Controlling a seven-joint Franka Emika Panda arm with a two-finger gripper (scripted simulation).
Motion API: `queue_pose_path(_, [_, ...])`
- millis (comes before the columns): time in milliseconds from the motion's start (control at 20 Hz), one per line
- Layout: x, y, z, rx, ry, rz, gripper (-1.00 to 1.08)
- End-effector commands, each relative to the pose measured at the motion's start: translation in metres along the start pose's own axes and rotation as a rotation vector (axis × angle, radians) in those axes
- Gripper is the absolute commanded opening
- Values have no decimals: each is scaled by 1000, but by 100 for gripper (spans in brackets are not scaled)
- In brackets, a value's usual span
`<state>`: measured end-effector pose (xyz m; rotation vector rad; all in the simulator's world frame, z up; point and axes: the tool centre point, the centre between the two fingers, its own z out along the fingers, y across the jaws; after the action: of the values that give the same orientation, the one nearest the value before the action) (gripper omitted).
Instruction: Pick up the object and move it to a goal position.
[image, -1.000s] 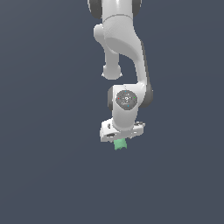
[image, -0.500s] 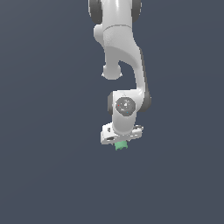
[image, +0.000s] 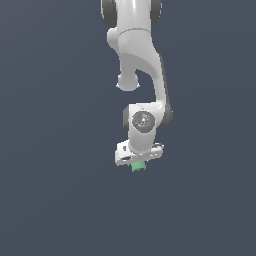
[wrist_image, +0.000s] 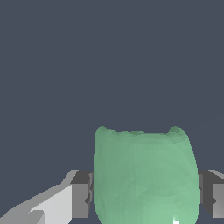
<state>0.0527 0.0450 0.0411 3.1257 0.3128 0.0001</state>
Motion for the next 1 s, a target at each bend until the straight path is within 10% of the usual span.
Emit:
queue_pose_path(0, [0, -1, 0, 0, 0, -1, -100])
queue_pose_path(950, [-13, -50, -116, 0, 0, -1, -100])
